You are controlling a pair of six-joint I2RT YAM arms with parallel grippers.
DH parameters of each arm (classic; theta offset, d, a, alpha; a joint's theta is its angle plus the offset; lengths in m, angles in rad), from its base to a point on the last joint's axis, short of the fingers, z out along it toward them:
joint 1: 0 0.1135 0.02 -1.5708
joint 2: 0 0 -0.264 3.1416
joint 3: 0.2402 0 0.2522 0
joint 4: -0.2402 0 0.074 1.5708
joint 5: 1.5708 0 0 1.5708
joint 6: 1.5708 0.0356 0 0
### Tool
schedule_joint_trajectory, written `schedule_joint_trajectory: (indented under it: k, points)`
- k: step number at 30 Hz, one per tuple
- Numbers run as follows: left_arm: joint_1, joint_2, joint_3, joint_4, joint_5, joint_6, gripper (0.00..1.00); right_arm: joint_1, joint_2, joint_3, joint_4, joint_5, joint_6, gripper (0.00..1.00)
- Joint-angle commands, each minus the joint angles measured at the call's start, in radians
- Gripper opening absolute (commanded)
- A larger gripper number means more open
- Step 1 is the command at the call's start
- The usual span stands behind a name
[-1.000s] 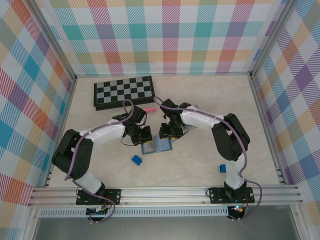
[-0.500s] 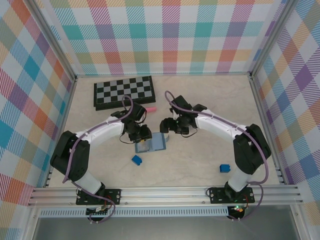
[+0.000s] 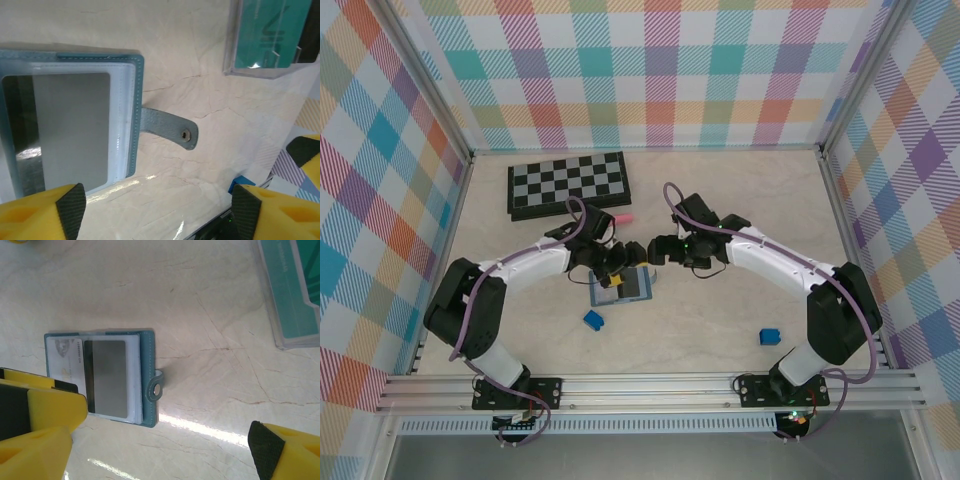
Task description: Take the credit cards out of the card holder
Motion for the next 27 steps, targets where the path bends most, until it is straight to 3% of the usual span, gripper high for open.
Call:
schedule_joint_trajectory:
  k: [1, 6, 12, 18, 20, 27]
  points:
    - [0.041, -0.086, -0.012, -0.038, -0.037, -0.029, 0.83, -0.007, -0.008, 0.0, 0.017, -0.037, -0.028, 0.92]
    - [0.096, -0.17, -0.041, -0.149, -0.129, 0.024, 0.92, -0.001, 0.04, 0.045, 0.01, -0.094, -0.041, 0.84]
    - [0.15, -0.229, -0.102, -0.174, -0.137, 0.034, 1.0, 0.043, 0.173, 0.165, -0.042, -0.126, -0.046, 0.59]
    - [0.16, -0.215, -0.127, -0.151, -0.119, 0.031, 0.99, 0.076, 0.334, 0.297, -0.108, -0.129, -0.05, 0.33]
    - [0.16, -0.199, -0.129, -0.136, -0.1, 0.034, 0.97, 0.075, 0.386, 0.334, -0.135, -0.13, -0.055, 0.24]
    - [0.159, -0.141, -0.131, -0.085, -0.052, 0.037, 0.57, 0.076, 0.499, 0.411, -0.213, -0.107, -0.066, 0.12]
